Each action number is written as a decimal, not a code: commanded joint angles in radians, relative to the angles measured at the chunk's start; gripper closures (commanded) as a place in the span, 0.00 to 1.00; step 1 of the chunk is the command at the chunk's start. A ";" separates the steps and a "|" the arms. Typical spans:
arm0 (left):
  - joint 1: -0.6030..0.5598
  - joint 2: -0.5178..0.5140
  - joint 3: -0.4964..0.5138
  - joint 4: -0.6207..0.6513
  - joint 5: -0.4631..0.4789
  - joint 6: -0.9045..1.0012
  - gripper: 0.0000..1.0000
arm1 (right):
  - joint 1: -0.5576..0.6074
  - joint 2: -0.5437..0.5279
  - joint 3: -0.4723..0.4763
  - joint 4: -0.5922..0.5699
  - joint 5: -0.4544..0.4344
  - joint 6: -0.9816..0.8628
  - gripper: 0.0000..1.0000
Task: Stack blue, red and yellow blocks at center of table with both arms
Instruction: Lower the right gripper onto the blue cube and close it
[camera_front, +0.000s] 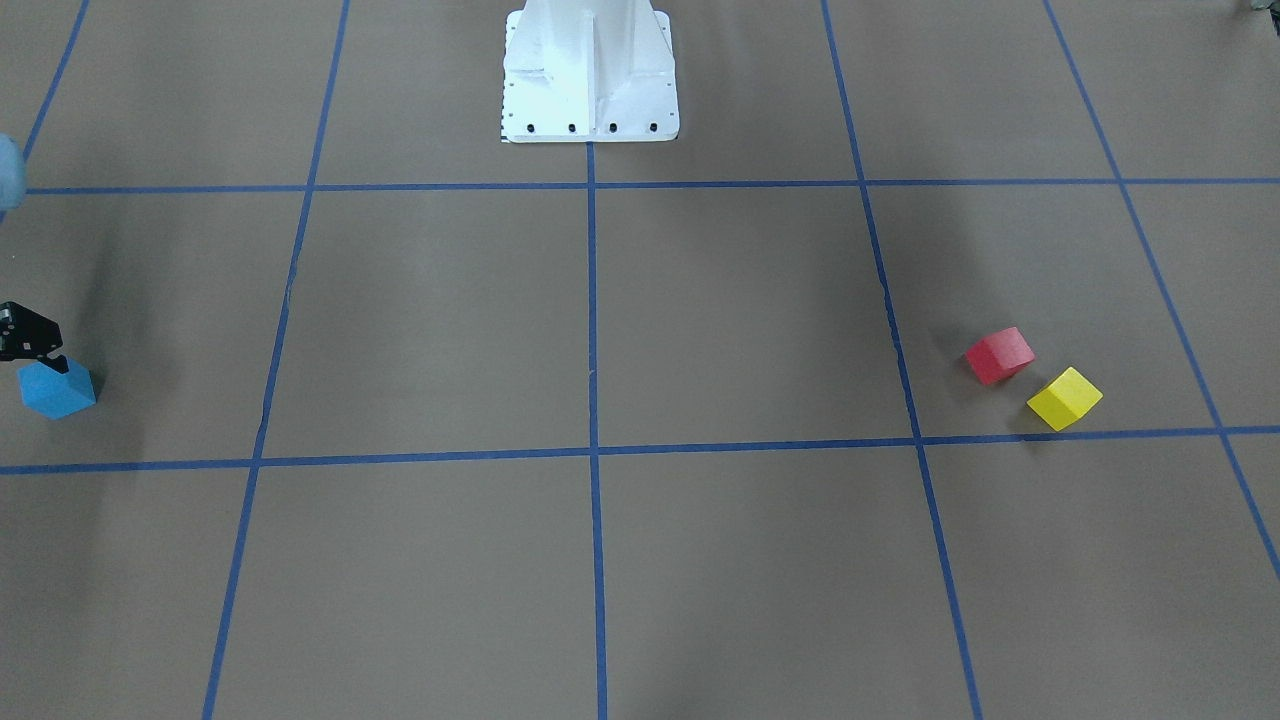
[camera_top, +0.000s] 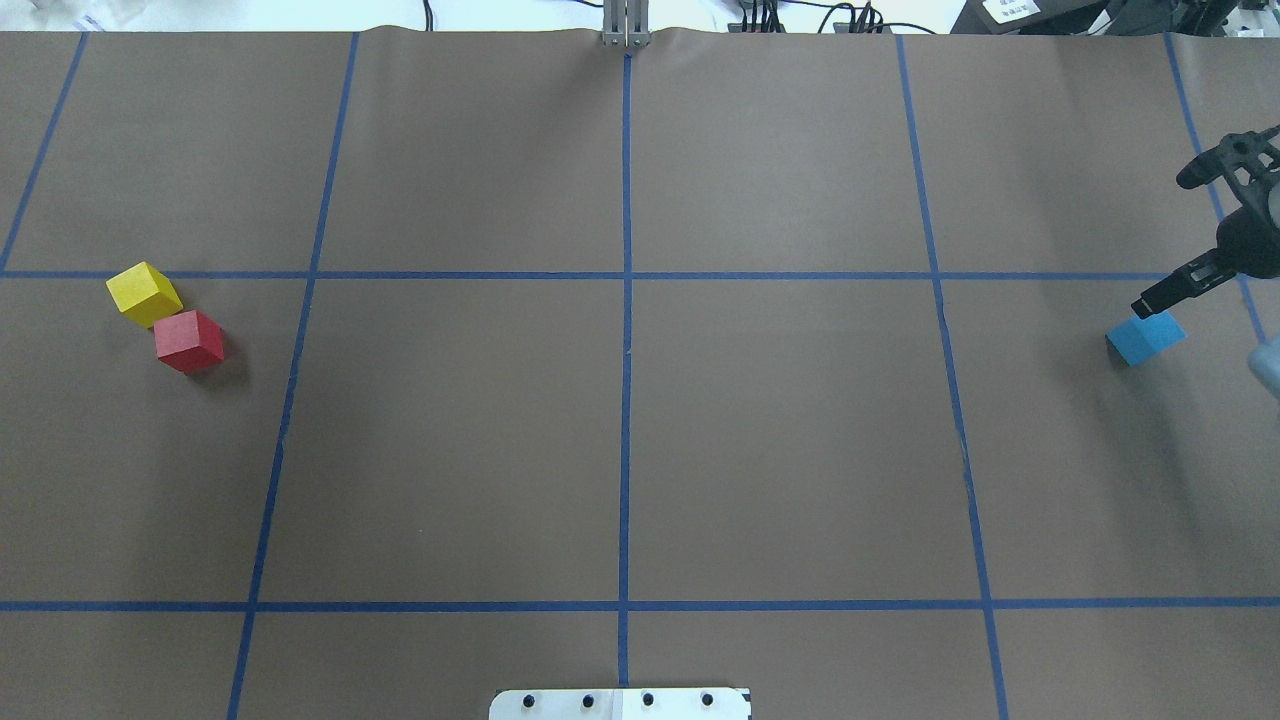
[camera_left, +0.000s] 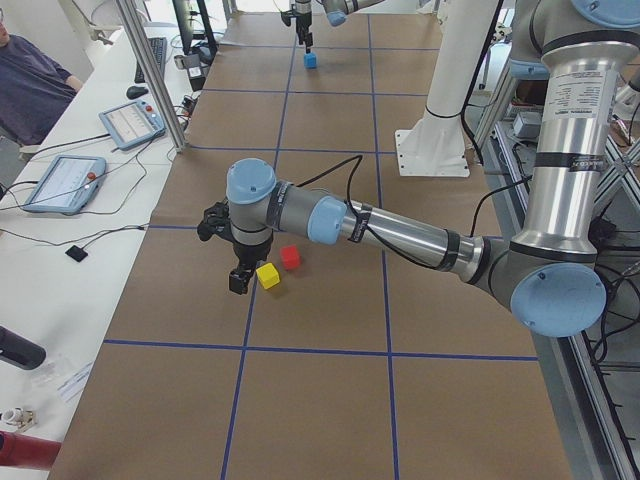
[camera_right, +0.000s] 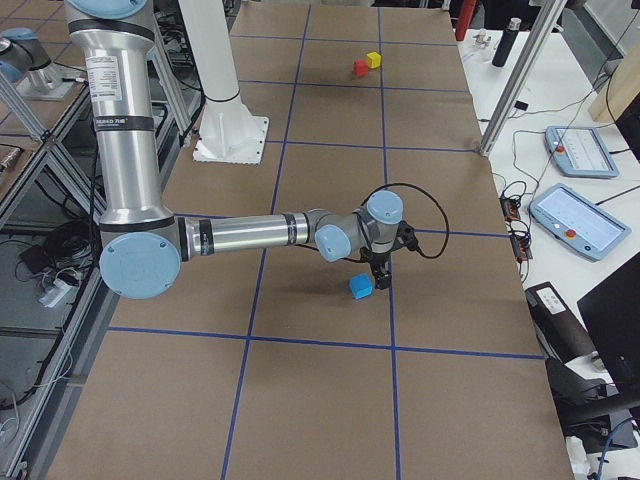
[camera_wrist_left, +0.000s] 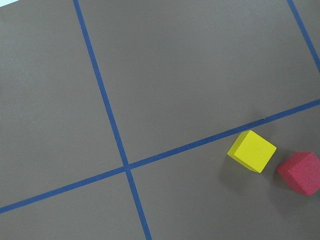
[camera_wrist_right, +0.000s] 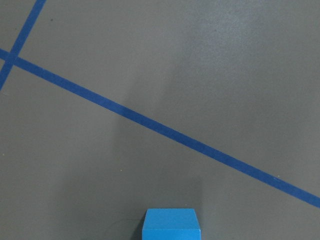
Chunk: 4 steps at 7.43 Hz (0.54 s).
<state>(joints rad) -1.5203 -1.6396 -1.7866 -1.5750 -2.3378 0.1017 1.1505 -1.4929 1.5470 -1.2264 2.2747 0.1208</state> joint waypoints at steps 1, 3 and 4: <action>0.000 -0.002 0.001 -0.013 0.000 0.004 0.00 | -0.026 0.011 -0.042 0.001 0.000 -0.009 0.02; 0.000 -0.002 0.004 -0.016 0.000 0.004 0.00 | -0.040 0.013 -0.070 0.001 -0.001 -0.010 0.07; 0.000 -0.002 0.006 -0.016 0.000 0.003 0.00 | -0.049 0.013 -0.076 0.001 -0.003 -0.010 0.11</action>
<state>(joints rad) -1.5202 -1.6412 -1.7833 -1.5897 -2.3378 0.1057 1.1118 -1.4809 1.4833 -1.2253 2.2732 0.1112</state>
